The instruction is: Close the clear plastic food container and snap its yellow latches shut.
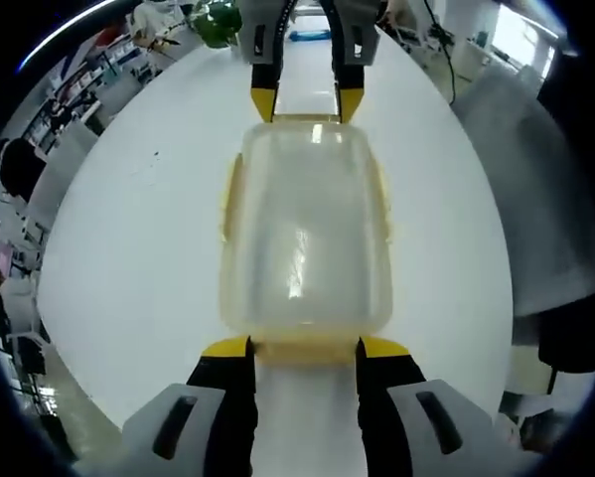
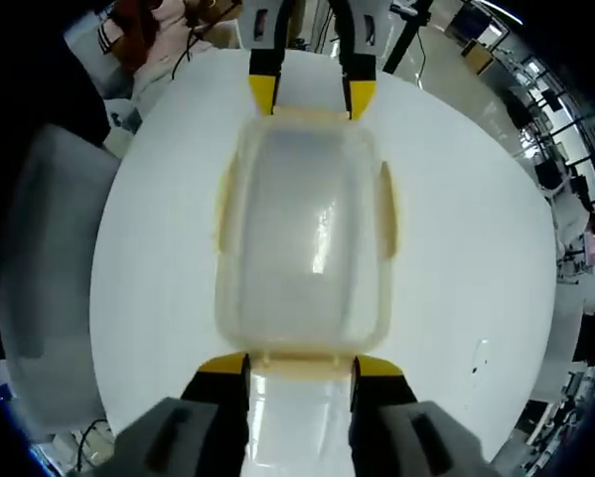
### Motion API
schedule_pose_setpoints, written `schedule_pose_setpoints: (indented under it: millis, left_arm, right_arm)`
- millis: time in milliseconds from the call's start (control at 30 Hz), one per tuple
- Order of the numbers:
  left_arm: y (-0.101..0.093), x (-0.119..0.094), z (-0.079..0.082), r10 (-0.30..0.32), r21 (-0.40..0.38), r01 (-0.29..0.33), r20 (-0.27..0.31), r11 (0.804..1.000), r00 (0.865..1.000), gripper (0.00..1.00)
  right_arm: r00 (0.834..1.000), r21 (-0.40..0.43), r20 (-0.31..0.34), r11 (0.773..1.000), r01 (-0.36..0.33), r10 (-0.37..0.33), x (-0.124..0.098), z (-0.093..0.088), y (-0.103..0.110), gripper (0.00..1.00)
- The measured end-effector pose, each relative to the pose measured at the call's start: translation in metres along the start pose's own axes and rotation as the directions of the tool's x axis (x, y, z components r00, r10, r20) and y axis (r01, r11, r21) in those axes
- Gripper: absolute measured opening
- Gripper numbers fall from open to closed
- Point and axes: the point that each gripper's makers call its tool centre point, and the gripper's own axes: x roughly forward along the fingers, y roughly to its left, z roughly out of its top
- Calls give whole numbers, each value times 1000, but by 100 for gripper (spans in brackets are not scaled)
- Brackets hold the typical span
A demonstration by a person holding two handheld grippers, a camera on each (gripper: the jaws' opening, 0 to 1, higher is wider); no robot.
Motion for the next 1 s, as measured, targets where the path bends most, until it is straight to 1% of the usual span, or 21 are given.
schedule_pose_setpoints:
  millis: [67,200,300,367,567,700,733,767,800,900,1000]
  left_arm:
    - [2,-5,2,24,3,-24,3,1000,1000,36]
    - [3,-13,4,35,-3,-35,15,999,999,36]
    - [4,-17,5,50,5,-50,8,999,999,36]
    - [7,-20,6,72,26,-72,13,997,997,36]
    - [4,-27,13,77,19,-78,10,997,997,36]
    - [1,-26,15,65,14,-65,-15,998,998,36]
    - [1,-26,15,67,12,-67,-17,998,998,36]
    - [1,-26,16,70,5,-70,-22,998,997,36]
    - [2,-27,17,75,3,-75,-24,997,997,36]
    - [2,-29,19,82,2,-82,-25,997,996,36]
    - [0,-32,23,86,2,-86,-27,996,996,36]
  right_arm:
    - [1000,8,10,1000,17,-17,-5,1,-3,37]
    - [999,5,30,1000,29,-29,-15,4,-5,37]
    - [999,3,38,1000,30,-30,-17,5,-6,37]
    - [999,3,41,1000,30,-30,-17,5,-7,36]
    - [997,6,74,1000,19,-19,-25,2,-4,36]
    - [996,3,92,1000,9,-10,-27,2,-1,36]
    - [996,1,92,1000,12,-12,-27,1,-1,36]
    - [995,-17,94,999,36,-34,-29,1,-4,36]
    - [994,-23,97,999,44,-42,-31,0,-5,36]
    - [993,-11,111,999,36,-34,-33,-2,-3,36]
    - [993,-17,114,999,32,-30,-35,-3,-2,36]
